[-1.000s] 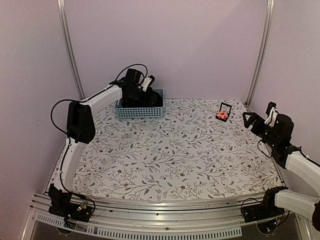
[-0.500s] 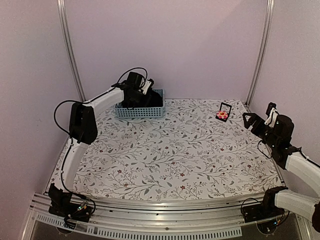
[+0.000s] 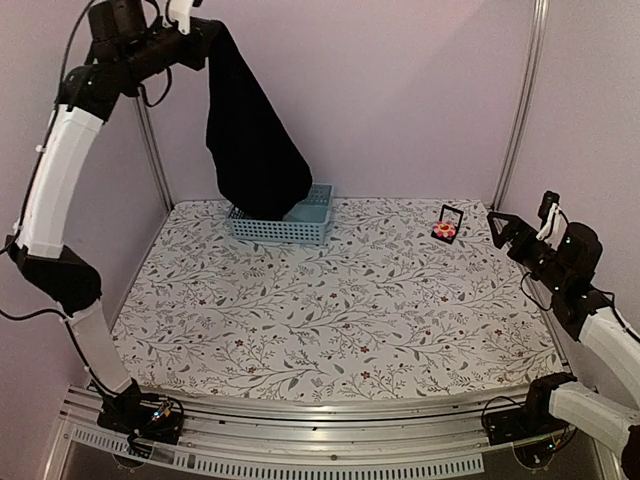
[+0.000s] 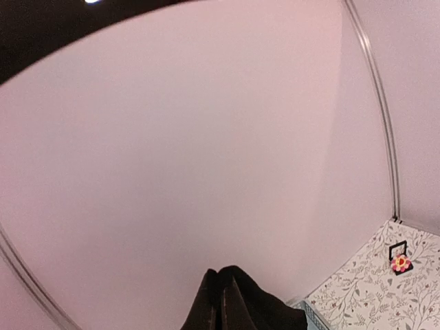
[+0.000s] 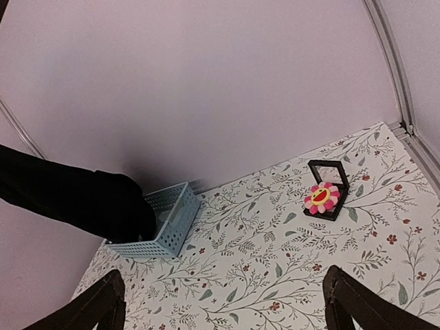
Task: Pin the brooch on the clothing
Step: Pick up the crumpled clothing from the bin, then place the crumpled clothing at the center of the board.
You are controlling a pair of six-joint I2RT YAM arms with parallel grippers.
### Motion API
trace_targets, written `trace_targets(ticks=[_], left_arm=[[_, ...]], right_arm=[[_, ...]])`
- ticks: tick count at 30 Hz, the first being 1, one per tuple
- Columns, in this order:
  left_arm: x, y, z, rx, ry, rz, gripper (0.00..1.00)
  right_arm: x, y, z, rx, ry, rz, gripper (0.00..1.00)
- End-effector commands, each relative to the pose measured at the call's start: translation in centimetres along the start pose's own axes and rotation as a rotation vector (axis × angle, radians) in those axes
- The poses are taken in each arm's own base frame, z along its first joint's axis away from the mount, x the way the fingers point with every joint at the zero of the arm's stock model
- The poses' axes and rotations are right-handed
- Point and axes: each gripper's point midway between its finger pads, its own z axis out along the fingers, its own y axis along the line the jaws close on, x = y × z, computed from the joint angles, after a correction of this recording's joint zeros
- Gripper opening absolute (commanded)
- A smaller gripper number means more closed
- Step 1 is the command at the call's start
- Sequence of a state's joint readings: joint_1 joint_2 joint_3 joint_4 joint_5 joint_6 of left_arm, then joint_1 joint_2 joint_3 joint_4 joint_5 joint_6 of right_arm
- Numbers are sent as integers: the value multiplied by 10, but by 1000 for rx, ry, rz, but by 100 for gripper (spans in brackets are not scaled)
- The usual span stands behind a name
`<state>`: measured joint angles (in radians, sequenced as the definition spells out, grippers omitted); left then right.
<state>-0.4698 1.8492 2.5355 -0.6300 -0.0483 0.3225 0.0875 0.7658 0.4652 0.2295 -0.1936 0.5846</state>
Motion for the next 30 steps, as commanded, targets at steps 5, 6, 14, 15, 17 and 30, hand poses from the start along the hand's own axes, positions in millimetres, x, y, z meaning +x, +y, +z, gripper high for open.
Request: trace_targets(ticks=[5,6,14,15,17,30], left_arm=[[-103,-27,-164,211,-198,10,0],[-104,-32,-172,240,-200,-5,0],[-48,-78,-143,370,-28,-41,0],[-36,-86,-133,386,4,-55,0],[-12,-105,-115,430,65,-83,0],[111,-347,-74,852,341,40,7]], right_arm=[[-5,82,-1,-245,65,-55,99],[-5,91,0,-270,74,-64,99],[13,143,9,-390,153,-112,99],[19,146,11,-399,172,-114,99],[30,154,12,-423,210,-121,99],[59,148,30,-347,311,-141,99]])
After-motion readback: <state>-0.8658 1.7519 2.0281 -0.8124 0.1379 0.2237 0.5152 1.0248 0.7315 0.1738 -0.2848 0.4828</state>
